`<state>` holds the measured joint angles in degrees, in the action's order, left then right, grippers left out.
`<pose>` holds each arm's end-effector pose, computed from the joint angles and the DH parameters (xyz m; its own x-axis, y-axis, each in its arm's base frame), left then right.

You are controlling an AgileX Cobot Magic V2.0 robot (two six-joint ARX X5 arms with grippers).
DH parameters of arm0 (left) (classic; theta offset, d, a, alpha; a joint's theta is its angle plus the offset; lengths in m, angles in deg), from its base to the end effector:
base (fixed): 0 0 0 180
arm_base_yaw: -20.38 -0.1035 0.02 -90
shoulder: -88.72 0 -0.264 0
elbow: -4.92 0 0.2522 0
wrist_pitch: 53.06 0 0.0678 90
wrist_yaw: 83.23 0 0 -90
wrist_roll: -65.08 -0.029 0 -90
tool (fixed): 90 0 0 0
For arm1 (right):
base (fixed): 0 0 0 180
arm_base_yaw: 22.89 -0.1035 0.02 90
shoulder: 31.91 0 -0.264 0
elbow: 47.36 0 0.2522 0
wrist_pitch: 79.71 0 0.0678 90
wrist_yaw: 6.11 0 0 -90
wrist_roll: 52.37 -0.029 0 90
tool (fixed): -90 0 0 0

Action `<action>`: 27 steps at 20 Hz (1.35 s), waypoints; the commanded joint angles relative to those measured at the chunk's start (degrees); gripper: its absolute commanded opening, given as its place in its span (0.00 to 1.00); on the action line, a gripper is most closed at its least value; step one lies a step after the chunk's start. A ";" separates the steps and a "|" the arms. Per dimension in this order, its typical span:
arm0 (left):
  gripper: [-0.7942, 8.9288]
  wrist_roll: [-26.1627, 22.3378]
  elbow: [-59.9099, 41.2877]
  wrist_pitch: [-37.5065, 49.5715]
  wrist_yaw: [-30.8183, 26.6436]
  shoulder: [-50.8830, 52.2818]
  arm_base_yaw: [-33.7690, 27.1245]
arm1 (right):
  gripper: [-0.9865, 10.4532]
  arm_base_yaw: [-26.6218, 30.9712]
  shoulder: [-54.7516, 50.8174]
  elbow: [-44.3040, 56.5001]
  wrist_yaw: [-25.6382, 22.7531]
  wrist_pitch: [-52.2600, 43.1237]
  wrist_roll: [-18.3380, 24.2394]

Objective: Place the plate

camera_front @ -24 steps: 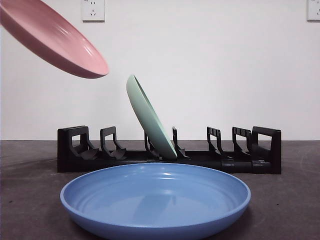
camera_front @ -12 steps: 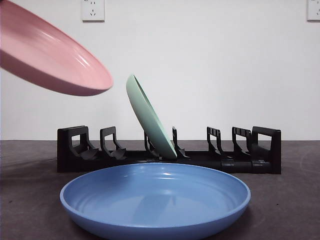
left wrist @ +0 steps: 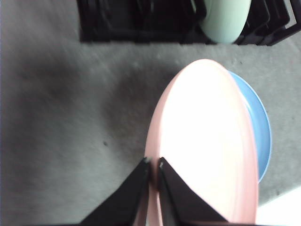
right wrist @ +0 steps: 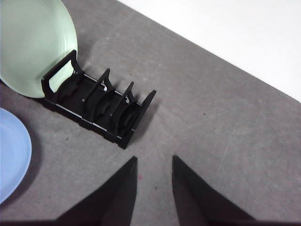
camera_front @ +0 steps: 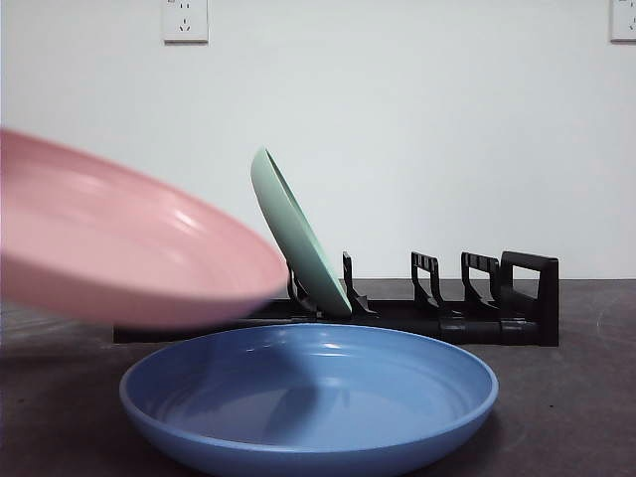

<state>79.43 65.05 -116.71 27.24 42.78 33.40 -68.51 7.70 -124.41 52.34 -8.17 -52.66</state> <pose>0.1367 -0.0420 0.2829 0.5145 -0.4779 -0.7120 0.2355 0.8771 -0.4186 0.0762 0.0562 0.3733 0.8675 0.1384 -0.4778 -0.3040 0.9077 -0.2892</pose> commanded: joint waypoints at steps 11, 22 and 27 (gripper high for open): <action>0.10 16.35 -17.20 29.22 2.45 -2.23 8.20 | 0.18 -0.31 0.28 -0.81 -0.24 -0.20 -0.87; 0.10 18.36 -17.20 43.93 1.46 -19.15 14.32 | 0.18 -0.31 0.28 -0.81 -0.20 -0.70 -1.20; 0.10 18.97 -17.18 46.10 1.46 -23.67 14.73 | 0.18 -0.31 0.28 -0.81 -0.20 -0.72 -1.22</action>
<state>97.92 47.67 -71.27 28.50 19.84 47.63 -68.51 7.70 -124.41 52.34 -8.35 -52.84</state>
